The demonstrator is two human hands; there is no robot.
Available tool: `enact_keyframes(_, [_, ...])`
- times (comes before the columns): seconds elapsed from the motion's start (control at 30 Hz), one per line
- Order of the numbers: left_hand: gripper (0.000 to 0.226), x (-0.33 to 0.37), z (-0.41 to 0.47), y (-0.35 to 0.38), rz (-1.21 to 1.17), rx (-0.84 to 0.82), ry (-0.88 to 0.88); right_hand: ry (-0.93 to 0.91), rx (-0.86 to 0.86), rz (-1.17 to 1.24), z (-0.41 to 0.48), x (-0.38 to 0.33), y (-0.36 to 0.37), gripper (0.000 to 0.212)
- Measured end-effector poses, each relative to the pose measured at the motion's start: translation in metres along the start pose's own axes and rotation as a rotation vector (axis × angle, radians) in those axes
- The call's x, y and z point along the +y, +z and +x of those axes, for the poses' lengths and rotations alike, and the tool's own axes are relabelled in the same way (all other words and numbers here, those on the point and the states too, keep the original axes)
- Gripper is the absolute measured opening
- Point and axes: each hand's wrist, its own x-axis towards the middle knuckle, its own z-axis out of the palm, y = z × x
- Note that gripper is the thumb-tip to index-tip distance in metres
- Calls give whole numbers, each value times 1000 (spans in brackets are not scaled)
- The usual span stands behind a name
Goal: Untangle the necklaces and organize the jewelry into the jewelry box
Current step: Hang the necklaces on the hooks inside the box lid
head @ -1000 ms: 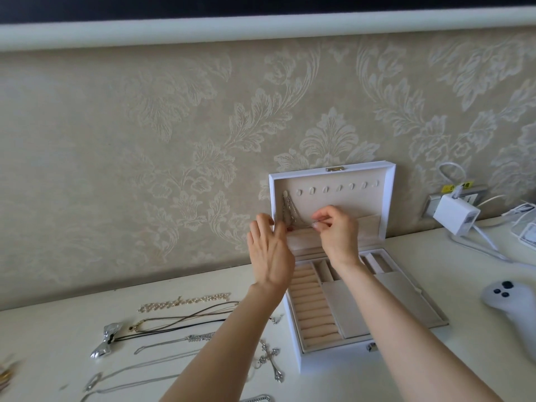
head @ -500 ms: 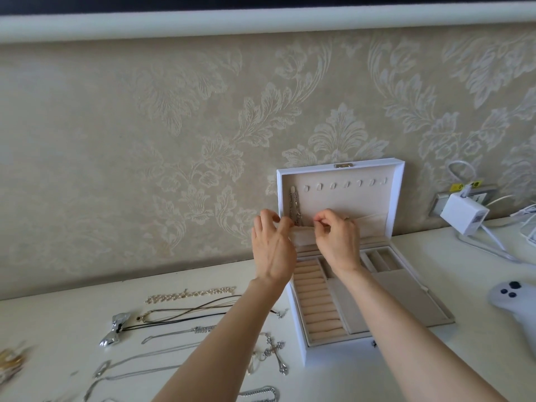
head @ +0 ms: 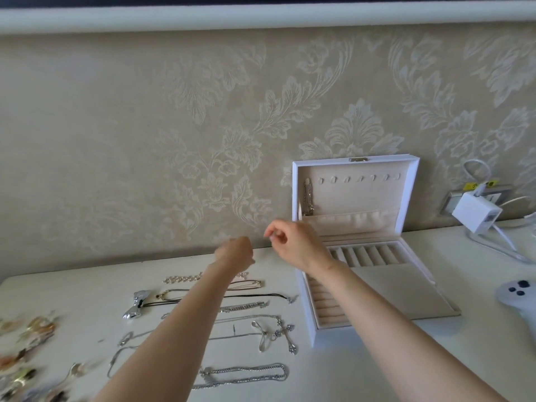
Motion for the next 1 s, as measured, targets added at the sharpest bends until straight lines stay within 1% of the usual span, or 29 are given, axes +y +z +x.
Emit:
enact_keyframes(0.07, [36,-9,-1,9,23,-49,-41,19,-147,-75,1,-7,15,21])
enact_keyframes(0.13, [38,-18,-1,12,39,-29,-69,49,-262,-129,1,-10,33,25])
enact_keyframes(0.2, [36,-25,0,9,61,-37,-77,108,-336,-173,0,-9,52,28])
enact_keyframes(0.23, [34,-29,0,9,71,-49,-71,135,-346,-186,0,-8,60,29])
enact_keyframes(0.37, [24,-36,-5,9,79,-24,-89,189,-292,-180,0,-8,80,24])
enact_keyframes(0.43, [23,-38,-5,10,45,-24,-93,205,-281,-156,2,-8,84,23])
enact_keyframes(0.57, [21,-40,-4,0,-38,-40,-46,219,-293,-45,6,-9,86,25])
enact_keyframes(0.7, [6,-34,-2,-13,-119,-18,45,228,-216,57,11,-11,79,17])
enact_keyframes(0.73, [7,-33,-1,-15,-145,-6,59,244,-194,77,12,-10,78,15])
enact_keyframes(0.8, [19,-31,1,-17,-207,7,77,278,-170,112,12,-7,75,10])
enact_keyframes(0.9, [25,-25,2,-25,-359,-19,115,342,-129,281,16,-3,65,11])
enact_keyframes(0.93, [23,-21,1,-31,-416,-22,133,375,-106,374,18,-2,60,14])
enact_keyframes(1.0, [9,-13,-1,-41,-509,-6,167,435,-42,529,22,-1,48,24])
